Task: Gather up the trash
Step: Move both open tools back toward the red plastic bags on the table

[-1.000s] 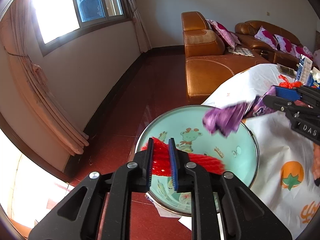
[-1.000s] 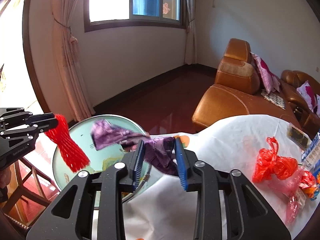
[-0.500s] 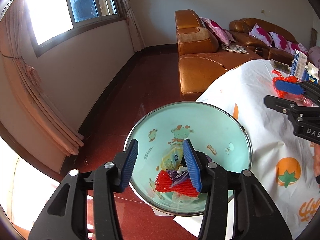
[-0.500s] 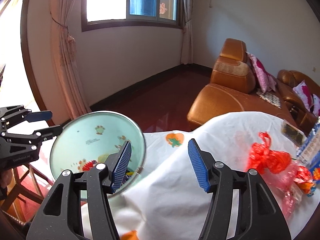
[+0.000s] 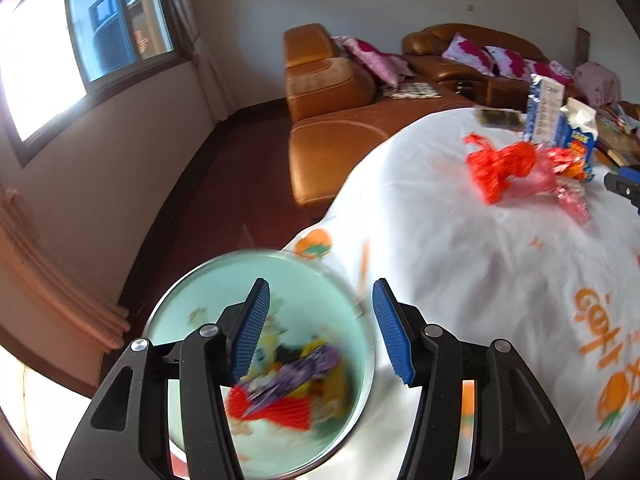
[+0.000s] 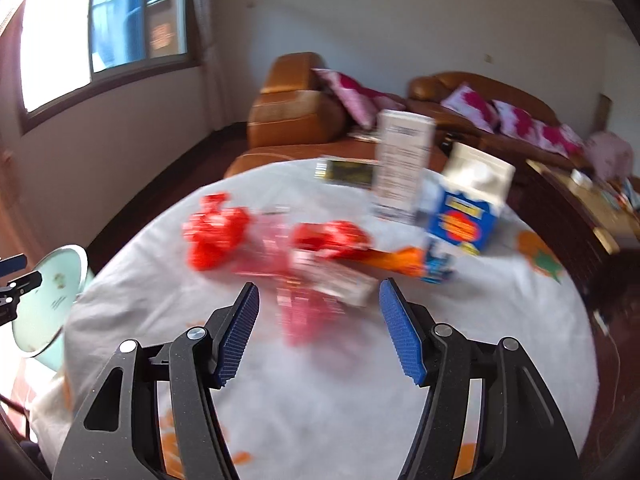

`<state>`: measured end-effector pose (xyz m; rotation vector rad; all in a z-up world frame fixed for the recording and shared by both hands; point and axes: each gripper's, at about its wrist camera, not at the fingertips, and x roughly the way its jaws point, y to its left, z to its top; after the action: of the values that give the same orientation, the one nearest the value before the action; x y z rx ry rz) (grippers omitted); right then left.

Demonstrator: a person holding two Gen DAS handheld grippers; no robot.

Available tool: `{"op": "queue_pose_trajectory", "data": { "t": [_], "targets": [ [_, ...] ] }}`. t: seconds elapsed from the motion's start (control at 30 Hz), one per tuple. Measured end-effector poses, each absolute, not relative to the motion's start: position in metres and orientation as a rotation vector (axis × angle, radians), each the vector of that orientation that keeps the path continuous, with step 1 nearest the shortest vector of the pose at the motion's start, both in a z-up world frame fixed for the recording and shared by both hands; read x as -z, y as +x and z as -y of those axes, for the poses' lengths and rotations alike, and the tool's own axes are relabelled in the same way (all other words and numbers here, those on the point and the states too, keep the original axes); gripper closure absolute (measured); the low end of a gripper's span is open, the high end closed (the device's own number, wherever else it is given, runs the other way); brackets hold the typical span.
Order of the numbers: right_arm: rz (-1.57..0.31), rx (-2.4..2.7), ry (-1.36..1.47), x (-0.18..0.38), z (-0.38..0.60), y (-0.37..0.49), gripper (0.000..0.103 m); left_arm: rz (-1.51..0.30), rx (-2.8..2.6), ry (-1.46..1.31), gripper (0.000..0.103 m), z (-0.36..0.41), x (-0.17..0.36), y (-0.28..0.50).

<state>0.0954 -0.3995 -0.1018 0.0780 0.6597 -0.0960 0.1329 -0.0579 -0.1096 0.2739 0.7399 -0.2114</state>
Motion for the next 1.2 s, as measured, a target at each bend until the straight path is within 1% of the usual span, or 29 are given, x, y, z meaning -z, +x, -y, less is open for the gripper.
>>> {"op": "queue_pose_trajectory", "data": {
  "t": [0.23,0.3,0.33,0.5,0.73,0.87,0.9,0.97,1.07,1.13,1.2],
  "targets": [
    [-0.659,0.231,0.153,0.110,0.469,0.073,0.038,-0.740,0.310,0.275,0.048,0.137,0.107,0.164],
    [-0.653,0.252,0.173,0.112,0.482,0.067,0.033,-0.743,0.321,0.264,0.043,0.154,0.105,0.174],
    [-0.648,0.265,0.176,0.112,0.488,0.065,0.032,-0.740,0.330,0.262,0.043,0.162,0.103,0.179],
    [-0.654,0.287,0.208,0.117,0.506,0.063,0.032,-0.728,0.343,0.286,0.043,0.198,0.101,0.203],
    [-0.682,0.317,0.253,0.126,0.527,0.073,0.032,-0.794,0.365,0.321,0.043,0.233,0.125,0.225],
    [-0.704,0.309,0.273,0.133,0.533,0.077,0.029,-0.838,0.387,0.337,0.043,0.248,0.142,0.231],
    [-0.708,0.305,0.274,0.135,0.533,0.078,0.029,-0.850,0.396,0.342,0.044,0.251,0.147,0.232],
    [-0.715,0.296,0.277,0.136,0.532,0.079,0.028,-0.876,0.419,0.355,0.059,0.257,0.156,0.233],
    [-0.724,0.283,0.283,0.140,0.532,0.079,0.028,-0.884,0.440,0.355,0.070,0.260,0.162,0.232],
    [-0.728,0.278,0.285,0.142,0.531,0.079,0.028,-0.888,0.458,0.360,0.075,0.261,0.161,0.230],
    [-0.732,0.278,0.281,0.143,0.529,0.079,0.027,-0.895,0.461,0.355,0.075,0.258,0.159,0.229]
  ]
}}
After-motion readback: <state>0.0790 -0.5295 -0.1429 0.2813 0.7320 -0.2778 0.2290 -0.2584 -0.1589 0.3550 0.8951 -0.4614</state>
